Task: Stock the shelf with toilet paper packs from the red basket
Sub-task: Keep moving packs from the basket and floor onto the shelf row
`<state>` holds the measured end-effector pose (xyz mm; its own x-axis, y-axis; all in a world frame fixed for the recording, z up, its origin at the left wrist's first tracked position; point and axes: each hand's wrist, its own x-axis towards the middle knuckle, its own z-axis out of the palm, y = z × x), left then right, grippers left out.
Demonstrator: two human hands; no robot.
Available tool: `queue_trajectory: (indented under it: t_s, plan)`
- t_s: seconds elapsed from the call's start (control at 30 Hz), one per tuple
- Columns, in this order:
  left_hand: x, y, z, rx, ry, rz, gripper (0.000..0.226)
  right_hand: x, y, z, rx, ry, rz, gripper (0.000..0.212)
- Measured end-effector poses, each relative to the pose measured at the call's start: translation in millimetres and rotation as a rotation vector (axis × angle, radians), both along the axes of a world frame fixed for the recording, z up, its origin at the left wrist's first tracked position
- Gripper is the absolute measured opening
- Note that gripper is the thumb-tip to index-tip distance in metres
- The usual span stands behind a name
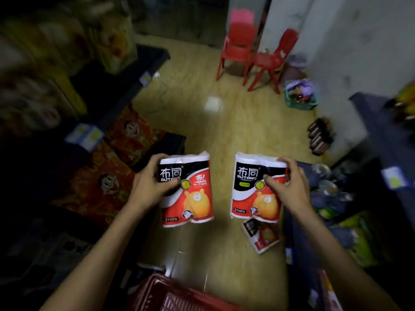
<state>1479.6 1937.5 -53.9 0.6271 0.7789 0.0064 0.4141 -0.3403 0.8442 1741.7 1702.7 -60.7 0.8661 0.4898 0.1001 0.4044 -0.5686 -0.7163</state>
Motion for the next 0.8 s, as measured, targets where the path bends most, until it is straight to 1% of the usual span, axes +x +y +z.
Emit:
queue_trajectory:
  t_s: [0.1,0.2,0.37,0.57,0.7,0.8]
  plan:
    - [-12,-8,119,0.035,-0.023,-0.065,0.058,-38,-28,130,-0.005,-0.041,-0.057,0.054]
    - [-18,-22,227,0.105,-0.046,-0.185,0.063,-78,-62,247,0.002,-0.091,-0.132,0.056]
    - [-24,-68,385,0.233,-0.122,-0.378,0.066,-143,-138,407,0.044,-0.227,-0.289,0.059]
    - [-27,-169,537,0.286,-0.318,-0.602,0.061,-234,-264,561,0.051,-0.368,-0.509,0.057]
    - [-31,-268,612,0.295,-0.448,-0.762,0.061,-302,-360,639,0.096,-0.477,-0.668,0.057]
    - [-41,-347,654,0.281,-0.53,-0.921,0.062,-362,-437,682,0.076,-0.572,-0.797,0.057]
